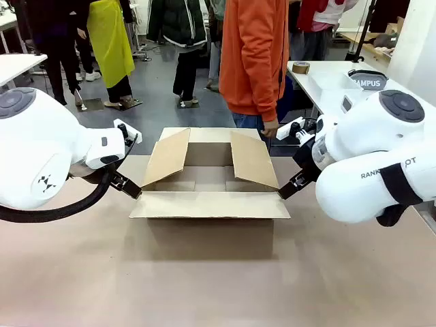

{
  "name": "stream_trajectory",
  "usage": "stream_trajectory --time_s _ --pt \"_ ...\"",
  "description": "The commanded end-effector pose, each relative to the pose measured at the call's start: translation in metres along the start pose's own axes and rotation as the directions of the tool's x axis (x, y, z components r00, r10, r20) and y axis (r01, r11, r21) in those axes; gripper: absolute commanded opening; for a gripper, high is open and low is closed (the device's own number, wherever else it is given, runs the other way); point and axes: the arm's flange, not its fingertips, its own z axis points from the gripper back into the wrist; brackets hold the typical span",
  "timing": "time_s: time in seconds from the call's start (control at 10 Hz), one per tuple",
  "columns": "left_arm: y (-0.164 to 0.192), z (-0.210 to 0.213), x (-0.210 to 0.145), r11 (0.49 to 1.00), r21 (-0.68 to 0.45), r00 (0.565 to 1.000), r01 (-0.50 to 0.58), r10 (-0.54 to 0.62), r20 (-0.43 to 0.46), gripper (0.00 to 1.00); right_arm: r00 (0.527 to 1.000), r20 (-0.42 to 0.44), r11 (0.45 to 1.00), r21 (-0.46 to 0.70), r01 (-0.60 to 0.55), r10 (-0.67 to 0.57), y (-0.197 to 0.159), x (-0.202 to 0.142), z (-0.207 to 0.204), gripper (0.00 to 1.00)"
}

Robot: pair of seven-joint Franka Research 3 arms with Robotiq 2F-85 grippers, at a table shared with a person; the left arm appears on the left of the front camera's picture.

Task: Pack the gift set into the box.
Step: Place both hands on the side flaps of the Package Box and spread them outward.

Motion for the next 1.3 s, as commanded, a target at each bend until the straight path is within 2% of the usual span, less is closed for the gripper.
stream_trajectory --time_s 0.0,1.2 --pt "0.0000 0.0002 0.0002 1.000 0.000 1.000 0.000 0.000 0.001 1.00 1.000 0.000 1.000 0.000 0.000 0.000 0.0000 0.0000 0.0000 1.00" --pt "0.0000 0.0002 0.0002 1.000 0.000 1.000 0.000 0.000 0.001 1.00 1.000 0.000 1.000 0.000 0.000 0.000 0.0000 0.0000 0.0000 1.00"
